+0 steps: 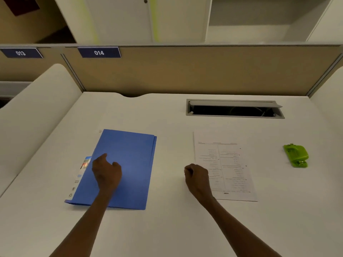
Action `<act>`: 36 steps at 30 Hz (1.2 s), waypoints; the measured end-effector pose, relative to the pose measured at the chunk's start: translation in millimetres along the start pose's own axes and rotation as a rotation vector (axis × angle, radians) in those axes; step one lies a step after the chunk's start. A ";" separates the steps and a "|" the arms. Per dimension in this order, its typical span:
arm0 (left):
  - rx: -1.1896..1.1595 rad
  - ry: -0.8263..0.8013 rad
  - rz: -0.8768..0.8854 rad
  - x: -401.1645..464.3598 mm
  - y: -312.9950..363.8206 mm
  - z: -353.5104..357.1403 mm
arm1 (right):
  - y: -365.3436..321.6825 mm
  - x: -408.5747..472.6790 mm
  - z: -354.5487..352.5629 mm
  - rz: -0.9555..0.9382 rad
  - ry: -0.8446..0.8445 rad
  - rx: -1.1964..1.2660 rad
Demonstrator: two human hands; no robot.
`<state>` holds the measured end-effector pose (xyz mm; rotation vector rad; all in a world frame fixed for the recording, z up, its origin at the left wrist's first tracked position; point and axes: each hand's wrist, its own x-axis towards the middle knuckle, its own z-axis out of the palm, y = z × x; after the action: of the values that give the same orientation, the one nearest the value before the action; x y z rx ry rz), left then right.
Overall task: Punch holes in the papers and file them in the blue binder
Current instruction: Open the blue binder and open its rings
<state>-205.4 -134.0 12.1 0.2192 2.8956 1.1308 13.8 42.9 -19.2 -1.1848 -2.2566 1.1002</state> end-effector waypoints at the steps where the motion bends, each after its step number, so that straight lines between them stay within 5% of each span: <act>1: 0.102 -0.003 -0.012 10.9 -10.5 -7.5 | -8.4 -1.6 13.5 0.002 -0.018 0.011; 4: 0.319 -0.081 -0.125 39.0 -40.7 -27.5 | -37.5 -8.7 56.2 0.059 -0.069 0.006; 9: 0.259 -0.268 -0.267 57.4 -65.9 -41.7 | -67.0 -23.1 102.6 0.163 -0.147 -0.058; 18: 0.133 -0.444 -0.150 55.0 -69.5 -55.5 | -91.6 -35.7 127.8 0.345 -0.105 -0.129; 27: 0.102 -0.512 -0.039 44.2 -66.8 -57.5 | -100.2 -2.4 109.4 0.783 -0.062 -0.026; 32: 0.092 -0.526 -0.039 47.0 -66.9 -56.9 | -111.9 -1.7 108.3 0.821 -0.093 0.005; 36: 0.072 -0.566 -0.071 49.1 -62.8 -56.0 | -118.3 -3.6 93.8 0.716 -0.008 0.258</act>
<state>-265.8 -210.5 12.3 0.3662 2.4191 0.7895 -104.7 -44.9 13.6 -1.9257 -1.6342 1.5761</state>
